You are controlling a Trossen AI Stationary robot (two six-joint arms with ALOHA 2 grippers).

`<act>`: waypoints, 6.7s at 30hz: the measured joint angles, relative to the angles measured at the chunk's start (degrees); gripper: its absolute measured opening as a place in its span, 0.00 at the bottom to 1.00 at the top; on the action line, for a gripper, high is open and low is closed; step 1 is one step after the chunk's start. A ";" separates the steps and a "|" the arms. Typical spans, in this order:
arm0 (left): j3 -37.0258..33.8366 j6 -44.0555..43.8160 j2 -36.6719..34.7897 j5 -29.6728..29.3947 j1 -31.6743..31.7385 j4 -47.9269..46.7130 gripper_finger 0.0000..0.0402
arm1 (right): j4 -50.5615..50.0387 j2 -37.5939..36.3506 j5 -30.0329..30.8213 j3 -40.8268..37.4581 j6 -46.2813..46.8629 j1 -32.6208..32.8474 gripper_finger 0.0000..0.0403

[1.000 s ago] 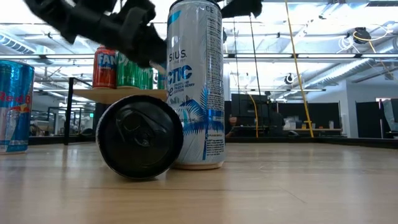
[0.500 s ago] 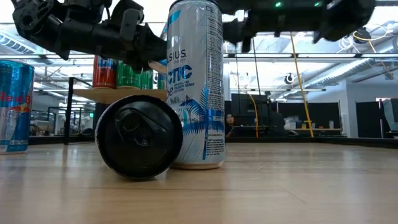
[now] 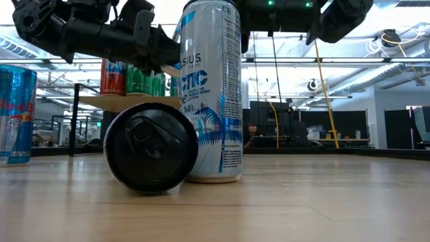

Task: Place canned beverage on shelf
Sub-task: Put the right blue soda can on the shelf

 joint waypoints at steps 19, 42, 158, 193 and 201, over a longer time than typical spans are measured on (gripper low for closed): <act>0.00 0.42 0.00 -1.15 0.49 -0.37 0.56 | -1.44 -0.07 -4.28 0.00 1.11 -2.88 0.60; 0.07 0.03 -0.07 -2.98 0.62 0.00 0.56 | -6.29 1.19 -5.26 4.49 -2.36 -3.43 0.53; -0.02 -8.91 -39.74 -13.75 -0.91 -60.43 0.89 | -59.67 11.07 -20.47 34.49 -2.01 -27.48 0.39; -0.02 -8.44 -39.74 -14.05 -1.38 -60.08 0.89 | -45.16 19.80 -22.81 34.58 -3.63 -24.29 0.10; -0.02 -8.63 -39.72 -14.00 -1.42 -60.00 0.89 | -42.45 19.78 -17.59 34.58 -5.91 -23.83 0.10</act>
